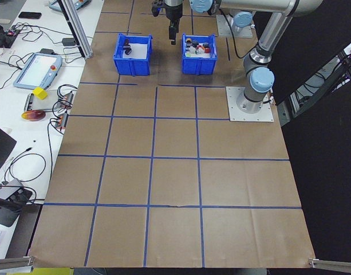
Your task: Place button box in front
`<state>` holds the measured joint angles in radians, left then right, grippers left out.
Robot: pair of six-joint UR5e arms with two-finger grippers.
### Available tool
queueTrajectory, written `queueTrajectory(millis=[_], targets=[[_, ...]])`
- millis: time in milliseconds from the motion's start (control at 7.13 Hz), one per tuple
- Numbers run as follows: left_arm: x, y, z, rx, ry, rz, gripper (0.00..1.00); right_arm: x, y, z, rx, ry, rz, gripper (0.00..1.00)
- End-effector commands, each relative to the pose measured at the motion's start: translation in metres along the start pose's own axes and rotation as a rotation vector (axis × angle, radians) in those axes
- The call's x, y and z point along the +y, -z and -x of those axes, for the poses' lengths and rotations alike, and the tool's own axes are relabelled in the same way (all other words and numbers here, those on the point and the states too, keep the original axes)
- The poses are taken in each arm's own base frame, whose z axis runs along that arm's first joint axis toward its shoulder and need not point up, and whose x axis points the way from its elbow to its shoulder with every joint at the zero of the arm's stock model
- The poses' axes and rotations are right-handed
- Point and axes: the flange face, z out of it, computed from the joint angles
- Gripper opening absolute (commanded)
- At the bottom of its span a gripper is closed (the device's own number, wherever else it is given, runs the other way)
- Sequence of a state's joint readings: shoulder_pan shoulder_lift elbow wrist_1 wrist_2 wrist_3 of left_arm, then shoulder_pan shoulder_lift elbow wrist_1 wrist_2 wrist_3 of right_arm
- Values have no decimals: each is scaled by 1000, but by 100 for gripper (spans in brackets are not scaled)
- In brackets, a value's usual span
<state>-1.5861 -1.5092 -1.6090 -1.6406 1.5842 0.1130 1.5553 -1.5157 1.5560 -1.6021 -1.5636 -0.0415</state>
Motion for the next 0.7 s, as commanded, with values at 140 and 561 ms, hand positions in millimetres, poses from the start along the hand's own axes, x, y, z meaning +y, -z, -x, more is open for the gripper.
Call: queueTrajectory(millis=[140,561], targets=[[-8,-6,0,-4,235,-10,99,-49,5,17,1,124,-16,100],[11,-21,-11,4,705,15,99,-69,-11,63,5,455,0,100]])
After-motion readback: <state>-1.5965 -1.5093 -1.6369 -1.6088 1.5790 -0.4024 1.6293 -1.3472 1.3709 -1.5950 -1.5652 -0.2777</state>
